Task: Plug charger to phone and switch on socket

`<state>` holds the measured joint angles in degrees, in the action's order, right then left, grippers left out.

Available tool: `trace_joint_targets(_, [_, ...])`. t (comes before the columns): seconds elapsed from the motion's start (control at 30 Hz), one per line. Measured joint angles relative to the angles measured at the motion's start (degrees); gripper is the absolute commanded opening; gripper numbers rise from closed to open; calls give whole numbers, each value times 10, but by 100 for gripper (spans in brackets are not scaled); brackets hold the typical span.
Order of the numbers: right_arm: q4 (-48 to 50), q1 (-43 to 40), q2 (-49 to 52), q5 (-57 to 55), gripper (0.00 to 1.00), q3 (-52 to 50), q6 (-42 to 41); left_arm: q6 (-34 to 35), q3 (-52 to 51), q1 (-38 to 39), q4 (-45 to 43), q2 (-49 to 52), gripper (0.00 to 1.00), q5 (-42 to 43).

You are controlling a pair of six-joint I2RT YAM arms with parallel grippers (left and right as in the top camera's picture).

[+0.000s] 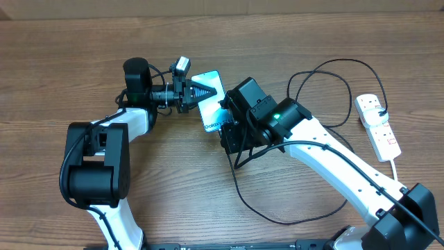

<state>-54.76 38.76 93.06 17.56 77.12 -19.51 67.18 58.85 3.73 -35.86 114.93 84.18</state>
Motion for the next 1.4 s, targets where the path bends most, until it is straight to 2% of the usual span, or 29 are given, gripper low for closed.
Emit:
trace_joint_targets(0.1, [0, 0, 0, -4, 12, 0, 0, 0, 0, 0, 0, 0, 4, 0])
trace_joint_targets(0.27, [-14, 0, 0, -15, 34, 0, 0, -1, 0, 0, 0, 0, 4, 2])
trace_joint_targets(0.57, [-29, 0, 0, -21, 40, 0, -2, -1, 0, 0, 0, 0, 4, -11])
trace_joint_targets(0.77, [-23, 0, 0, -19, 38, 0, -2, -1, 0, 0, 2, 0, 4, -27])
trace_joint_targets(0.8, [-23, 0, 0, -19, 28, 0, -2, -1, 0, 0, 2, 0, 4, -28])
trace_joint_targets(0.97, [-25, 0, 0, -20, 4, 0, -4, -1, 0, 0, 2, 0, 4, -30])
trace_joint_targets(1.4, [-29, 0, 0, -21, 4, 0, -2, -2, 0, 0, -16, 0, 4, -6])
